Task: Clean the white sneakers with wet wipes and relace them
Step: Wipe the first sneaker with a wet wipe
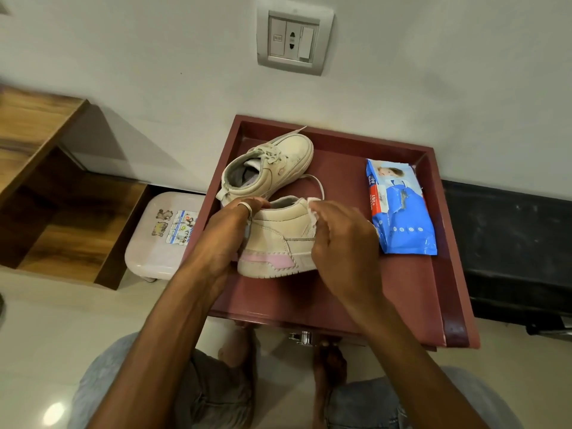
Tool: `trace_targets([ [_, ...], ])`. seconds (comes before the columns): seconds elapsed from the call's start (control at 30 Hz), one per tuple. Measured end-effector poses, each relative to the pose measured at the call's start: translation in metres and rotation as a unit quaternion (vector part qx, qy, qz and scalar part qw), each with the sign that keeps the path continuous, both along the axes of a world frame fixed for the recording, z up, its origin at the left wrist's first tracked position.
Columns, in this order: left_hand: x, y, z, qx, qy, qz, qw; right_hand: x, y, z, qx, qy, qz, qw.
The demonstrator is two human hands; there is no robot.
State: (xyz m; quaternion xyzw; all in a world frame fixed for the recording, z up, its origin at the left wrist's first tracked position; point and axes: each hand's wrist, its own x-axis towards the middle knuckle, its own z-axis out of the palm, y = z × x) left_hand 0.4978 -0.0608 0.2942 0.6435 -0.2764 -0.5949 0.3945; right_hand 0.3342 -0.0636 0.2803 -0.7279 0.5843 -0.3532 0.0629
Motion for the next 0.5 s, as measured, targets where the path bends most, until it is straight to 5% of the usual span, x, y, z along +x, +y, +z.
trace_targets([
  [0.13,-0.001,0.000,-0.001,-0.007,0.012,-0.004,1.000,0.014,0.013,0.000,-0.024,0.012,0.099,0.995],
  [0.3,-0.002,0.002,0.000,-0.051,0.013,-0.018,0.998,-0.005,0.005,0.000,0.002,-0.018,0.001,1.000],
  [0.43,-0.004,0.002,-0.003,-0.063,0.002,-0.015,0.998,-0.001,0.015,0.001,0.007,-0.012,0.094,0.995],
  [0.5,-0.003,0.002,-0.005,-0.060,0.005,-0.010,0.998,-0.016,0.008,-0.002,0.027,-0.015,0.058,0.998],
])
